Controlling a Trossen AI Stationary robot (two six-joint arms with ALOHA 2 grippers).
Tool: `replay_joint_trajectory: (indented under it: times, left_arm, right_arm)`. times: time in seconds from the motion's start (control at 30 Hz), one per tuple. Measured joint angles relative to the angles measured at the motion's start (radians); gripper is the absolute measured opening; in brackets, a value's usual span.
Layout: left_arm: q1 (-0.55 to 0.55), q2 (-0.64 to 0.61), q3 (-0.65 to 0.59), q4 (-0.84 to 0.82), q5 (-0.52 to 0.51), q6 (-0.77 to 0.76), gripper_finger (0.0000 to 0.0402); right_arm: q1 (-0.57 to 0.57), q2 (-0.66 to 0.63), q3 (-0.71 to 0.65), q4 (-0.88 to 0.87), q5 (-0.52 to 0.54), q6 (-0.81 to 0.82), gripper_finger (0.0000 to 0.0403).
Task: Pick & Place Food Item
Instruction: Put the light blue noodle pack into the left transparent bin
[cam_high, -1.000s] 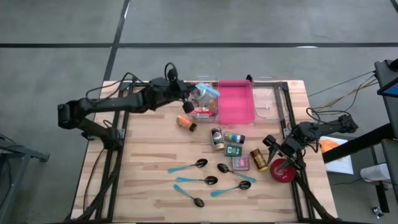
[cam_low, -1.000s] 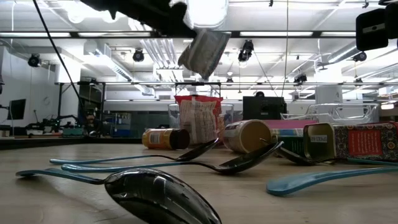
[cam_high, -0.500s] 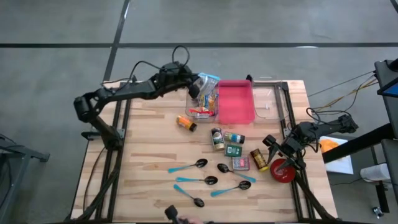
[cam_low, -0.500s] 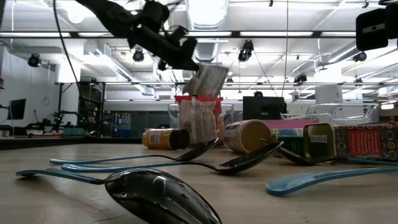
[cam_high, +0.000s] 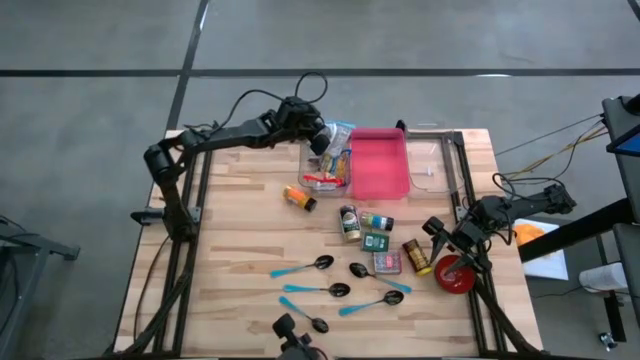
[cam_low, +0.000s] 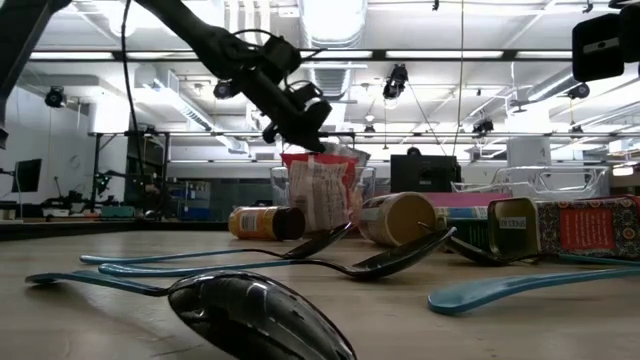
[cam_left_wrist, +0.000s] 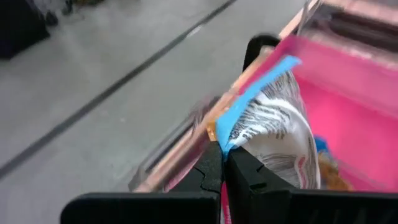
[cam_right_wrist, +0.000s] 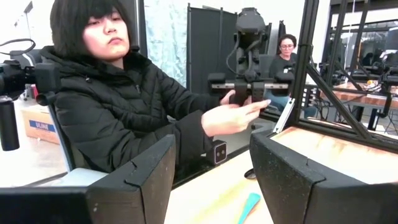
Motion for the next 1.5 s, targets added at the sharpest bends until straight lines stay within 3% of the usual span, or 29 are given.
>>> replay_joint_trajectory:
  times: [0.17, 0.3, 0.43, 0.6, 1.1, 1.3, 1.5]
  left_arm:
    - [0.009, 0.001, -0.005, -0.038, 0.009, -0.037, 0.0]
    - [0.012, -0.006, -0.005, -0.035, 0.104, -0.059, 0.0]
    - [0.014, -0.015, -0.005, -0.039, 0.116, -0.078, 0.0009]
    - [0.015, -0.017, -0.005, -0.04, 0.134, -0.078, 0.0068]
    - [0.017, -0.018, -0.006, -0.061, 0.173, -0.127, 0.0304]
    - [0.017, -0.019, -0.006, -0.144, 0.173, -0.129, 0.0351]
    - [0.017, -0.021, -0.006, -0.224, 0.173, -0.13, 0.0359]
  right_arm:
    - [0.0, -0.001, 0.0, 0.0, 0.0, 0.0, 0.0206]
    - [0.0, -0.001, 0.0, 0.0, 0.0, 0.001, 0.0206]
    - [0.0, -0.001, 0.0, 0.0, 0.0, 0.002, 0.0206]
    - [0.0, -0.001, 0.0, 0.0, 0.0, 0.002, 0.0206]
    - [0.0, -0.001, 0.0, 0.0, 0.0, 0.002, 0.0206]
    - [0.0, -0.001, 0.0, 0.0, 0.0, 0.001, 0.0206]
    - [0.0, -0.001, 0.0, 0.0, 0.0, 0.0, 0.0206]
